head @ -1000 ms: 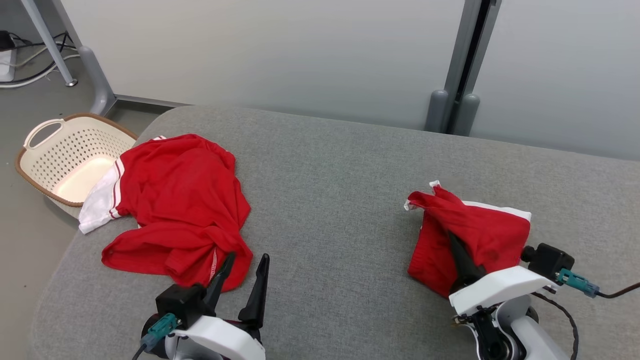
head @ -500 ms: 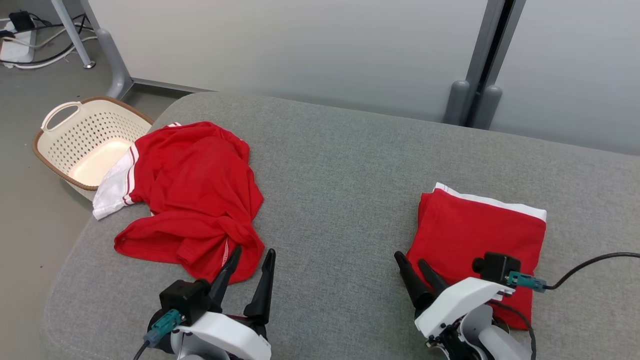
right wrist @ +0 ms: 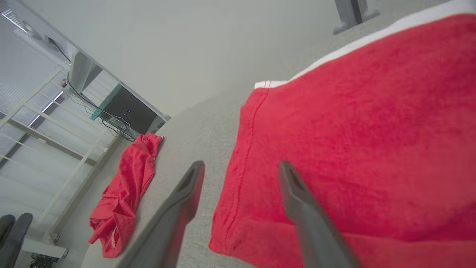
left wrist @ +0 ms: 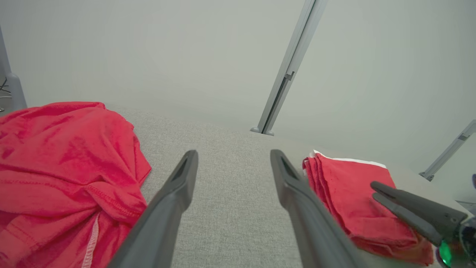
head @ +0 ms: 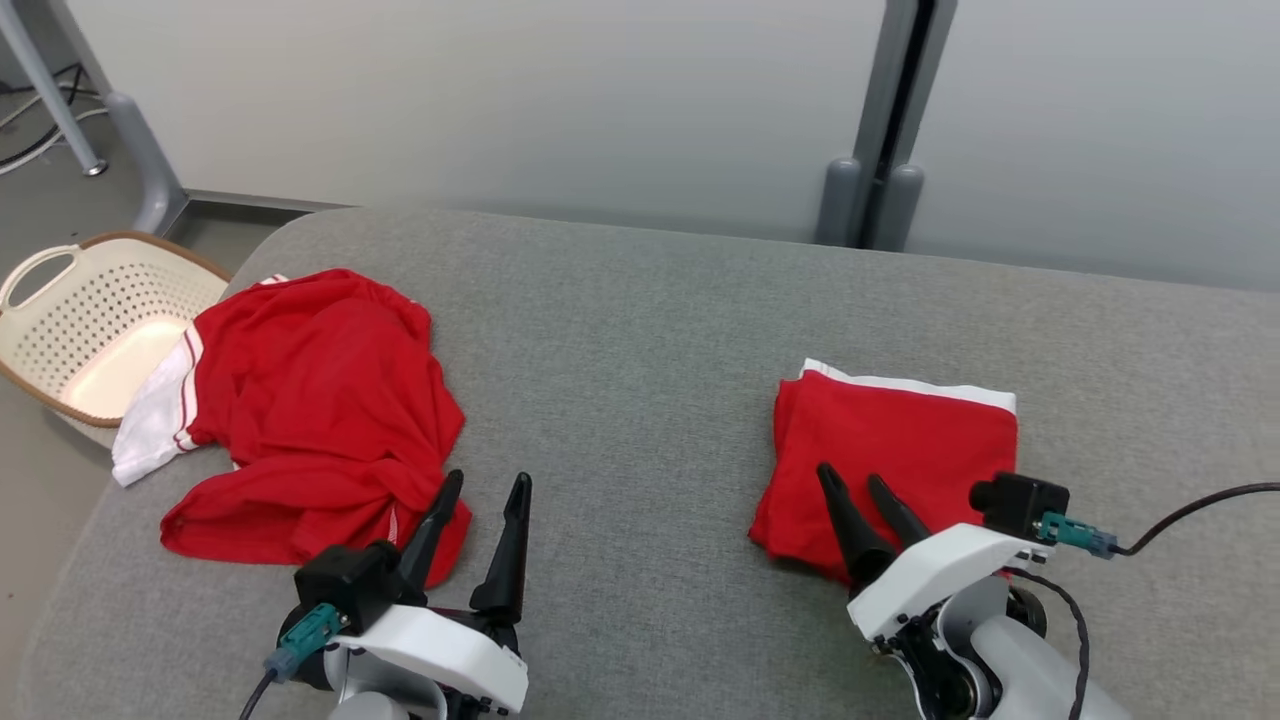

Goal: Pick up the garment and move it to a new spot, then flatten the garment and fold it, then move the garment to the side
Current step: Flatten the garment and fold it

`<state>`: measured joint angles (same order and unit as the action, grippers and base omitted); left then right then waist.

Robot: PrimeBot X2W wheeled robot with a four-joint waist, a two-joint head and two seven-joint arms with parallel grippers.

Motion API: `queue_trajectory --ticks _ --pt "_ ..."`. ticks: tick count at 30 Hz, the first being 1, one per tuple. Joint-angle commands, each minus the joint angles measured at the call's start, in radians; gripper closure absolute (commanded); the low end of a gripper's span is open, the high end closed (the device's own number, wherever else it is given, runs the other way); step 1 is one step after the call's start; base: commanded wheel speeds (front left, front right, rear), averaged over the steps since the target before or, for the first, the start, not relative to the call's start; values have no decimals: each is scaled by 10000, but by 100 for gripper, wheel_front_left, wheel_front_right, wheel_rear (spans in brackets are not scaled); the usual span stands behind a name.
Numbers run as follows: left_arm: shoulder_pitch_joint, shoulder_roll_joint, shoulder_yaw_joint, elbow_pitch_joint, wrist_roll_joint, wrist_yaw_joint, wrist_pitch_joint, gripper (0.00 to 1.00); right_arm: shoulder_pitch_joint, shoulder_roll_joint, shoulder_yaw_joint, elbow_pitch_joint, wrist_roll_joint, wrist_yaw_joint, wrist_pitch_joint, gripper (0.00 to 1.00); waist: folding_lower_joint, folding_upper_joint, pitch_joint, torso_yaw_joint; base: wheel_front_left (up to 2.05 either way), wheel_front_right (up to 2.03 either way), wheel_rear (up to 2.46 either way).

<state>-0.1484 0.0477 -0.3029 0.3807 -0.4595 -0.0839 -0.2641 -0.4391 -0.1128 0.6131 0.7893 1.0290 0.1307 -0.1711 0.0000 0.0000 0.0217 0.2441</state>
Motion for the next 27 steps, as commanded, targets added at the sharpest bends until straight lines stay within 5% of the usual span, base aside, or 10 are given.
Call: queue_trajectory --ticks 1,8,13,21,27 --pt "-36 43 126 -80 60 15 2 0 -108 -122 46 -144 -223 0 -168 0 0 0 -152 -353 0 0 0" --pt "15 41 571 -394 188 11 4 0 -96 -1066 117 -686 -2124 0 -802 0 0 0 -314 -1135 0 0 0" --pt "105 41 906 -619 310 25 3 0 311 -1447 -727 -1506 -3657 0 -948 0 0 0 -371 -1554 0 0 0" --pt "393 46 1016 -824 721 -27 3 0 2150 -998 -3475 -3808 -6641 0 -931 0 0 0 -365 -1885 0 0 0" --pt "667 41 1110 -1135 1082 154 4 0 3309 -384 -4443 -4710 -7918 0 -933 0 0 0 -348 -1986 0 0 0"
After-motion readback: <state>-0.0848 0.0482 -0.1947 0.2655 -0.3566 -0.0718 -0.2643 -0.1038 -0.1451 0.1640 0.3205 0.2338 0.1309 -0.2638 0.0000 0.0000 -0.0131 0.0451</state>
